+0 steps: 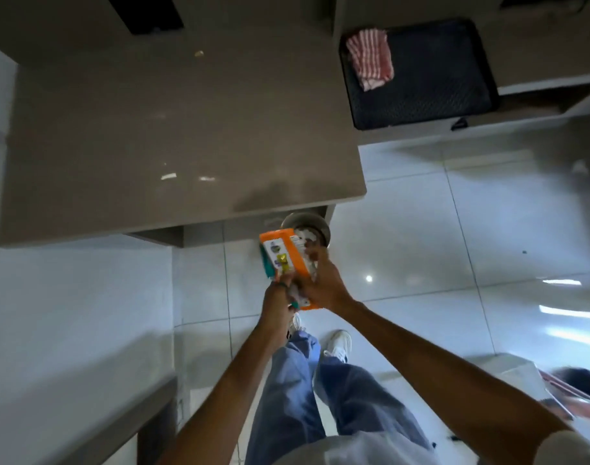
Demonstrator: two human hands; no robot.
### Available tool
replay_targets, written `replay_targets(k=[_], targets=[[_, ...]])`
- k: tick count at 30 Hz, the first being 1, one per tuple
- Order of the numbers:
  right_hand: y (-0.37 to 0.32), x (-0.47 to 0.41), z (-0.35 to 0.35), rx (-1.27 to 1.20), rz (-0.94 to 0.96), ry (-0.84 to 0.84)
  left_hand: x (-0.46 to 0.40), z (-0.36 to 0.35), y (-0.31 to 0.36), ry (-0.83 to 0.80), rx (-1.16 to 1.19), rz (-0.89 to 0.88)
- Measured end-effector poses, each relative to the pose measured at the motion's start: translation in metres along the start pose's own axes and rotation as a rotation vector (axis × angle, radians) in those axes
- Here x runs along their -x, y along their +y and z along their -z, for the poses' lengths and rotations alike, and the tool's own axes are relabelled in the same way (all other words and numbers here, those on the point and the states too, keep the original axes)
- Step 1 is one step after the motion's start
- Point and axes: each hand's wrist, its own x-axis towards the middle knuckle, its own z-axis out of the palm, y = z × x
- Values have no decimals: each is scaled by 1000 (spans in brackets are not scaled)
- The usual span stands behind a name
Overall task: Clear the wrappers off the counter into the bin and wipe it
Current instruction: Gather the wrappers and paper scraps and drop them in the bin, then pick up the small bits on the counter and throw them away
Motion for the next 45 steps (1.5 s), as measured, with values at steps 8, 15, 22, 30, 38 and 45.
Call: replay_targets(k=[8, 15, 22, 30, 38, 45], targets=[[87, -208, -28, -290, -631, 325, -237, -36, -27, 31, 0, -6], [188, -369, -81, -865, -794, 92, -447, -34, -60, 50, -184, 50], [167, -315, -71, -335, -505, 53, -406, -15, -60, 73, -711, -25], [39, -72, -29, 857, 522, 49, -111, 35, -5, 337, -1437, -747], [-133, -70, -9, 870, 971, 215, -32, 70, 124, 684, -1288, -1012], [-285, -229, -9, 922, 668, 195, -94, 119, 249, 612, -1432, -823]])
